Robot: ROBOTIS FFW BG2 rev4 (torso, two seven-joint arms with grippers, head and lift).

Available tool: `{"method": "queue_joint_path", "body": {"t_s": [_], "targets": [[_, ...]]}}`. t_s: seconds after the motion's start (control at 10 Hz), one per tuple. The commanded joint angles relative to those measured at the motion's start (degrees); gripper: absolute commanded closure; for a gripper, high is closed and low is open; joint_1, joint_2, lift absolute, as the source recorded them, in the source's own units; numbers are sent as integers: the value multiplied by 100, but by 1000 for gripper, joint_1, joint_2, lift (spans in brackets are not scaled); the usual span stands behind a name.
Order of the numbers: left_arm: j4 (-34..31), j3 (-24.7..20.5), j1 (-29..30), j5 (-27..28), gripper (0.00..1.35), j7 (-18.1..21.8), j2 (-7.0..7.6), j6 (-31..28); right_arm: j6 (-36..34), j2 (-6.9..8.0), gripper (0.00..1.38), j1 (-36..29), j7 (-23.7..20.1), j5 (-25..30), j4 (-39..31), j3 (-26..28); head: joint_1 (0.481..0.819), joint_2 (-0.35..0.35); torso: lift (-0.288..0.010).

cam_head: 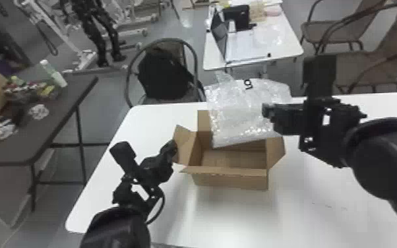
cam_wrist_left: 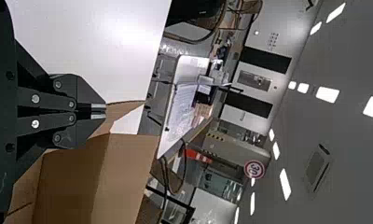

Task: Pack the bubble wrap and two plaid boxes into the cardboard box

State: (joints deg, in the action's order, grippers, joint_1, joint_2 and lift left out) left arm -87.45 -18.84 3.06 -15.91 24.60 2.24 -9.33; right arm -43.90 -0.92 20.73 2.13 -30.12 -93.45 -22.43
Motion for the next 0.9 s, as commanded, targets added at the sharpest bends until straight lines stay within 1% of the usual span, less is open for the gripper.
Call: {"method": "queue_joint_path", "body": {"t_s": [0.0, 0.1, 0.2, 0.3, 0.4, 0.5, 0.6, 0.7, 0.8], "targets": [[9, 73, -16, 9, 1213, -34, 84, 1, 575, 83, 1035, 371, 25, -583, 775, -508, 692, 350, -71], [44, 82, -33, 9, 1213, -52, 110, 10, 1050, 92, 1035, 564, 192, -1181, 1223, -956, 690, 350, -71], [88, 100, -42, 35, 1213, -52, 145, 10, 1322, 83, 1035, 678, 394, -1805, 1505, -1334, 687, 350, -71], [114, 153, -69, 62, 1213, -52, 189, 10, 1437, -66, 1035, 669, 772, -2402, 1452, -1624, 690, 350, -71], [132, 179, -69, 53, 1213, -61, 207, 19, 1533, -189, 1035, 564, 1317, -2622, 1241, -1721, 695, 350, -71], [132, 170, -42, 26, 1213, -61, 198, 63, 1481, -189, 1046, 476, 1563, -2736, 1259, -1641, 695, 350, -71], [132, 153, -25, 18, 1213, -69, 198, 71, 1340, -189, 1052, 441, 1730, -2736, 1276, -1589, 695, 350, -71], [132, 161, -42, 26, 1213, -78, 198, 80, 1111, -154, 1041, 423, 1783, -2684, 1303, -1448, 695, 350, -71], [132, 179, -60, 35, 1213, -87, 198, 98, 1041, -119, 685, 406, 1774, -2534, 1241, -1343, 695, 350, -71]]}}
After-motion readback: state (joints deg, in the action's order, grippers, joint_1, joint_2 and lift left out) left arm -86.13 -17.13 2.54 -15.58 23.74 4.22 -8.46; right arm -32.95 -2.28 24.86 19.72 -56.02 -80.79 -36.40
